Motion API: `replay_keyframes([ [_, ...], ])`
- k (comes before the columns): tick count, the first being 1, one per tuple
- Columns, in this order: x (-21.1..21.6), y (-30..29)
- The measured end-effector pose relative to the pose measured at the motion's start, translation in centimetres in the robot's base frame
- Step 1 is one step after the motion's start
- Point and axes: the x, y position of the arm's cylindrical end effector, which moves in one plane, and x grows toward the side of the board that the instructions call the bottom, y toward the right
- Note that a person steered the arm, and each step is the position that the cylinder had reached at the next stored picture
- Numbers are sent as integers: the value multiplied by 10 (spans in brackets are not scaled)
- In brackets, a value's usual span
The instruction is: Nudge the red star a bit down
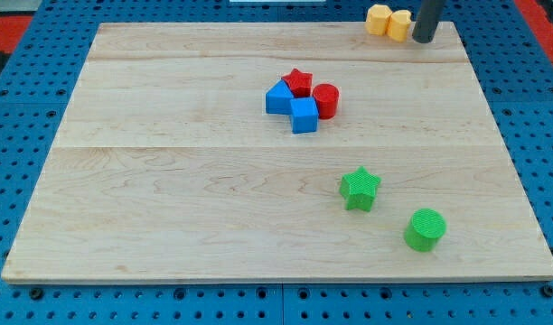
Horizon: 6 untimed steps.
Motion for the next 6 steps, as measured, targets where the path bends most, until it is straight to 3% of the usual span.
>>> replay_keyframes([
  [2, 65, -30],
  [5, 66, -236],
  [6, 66, -278],
])
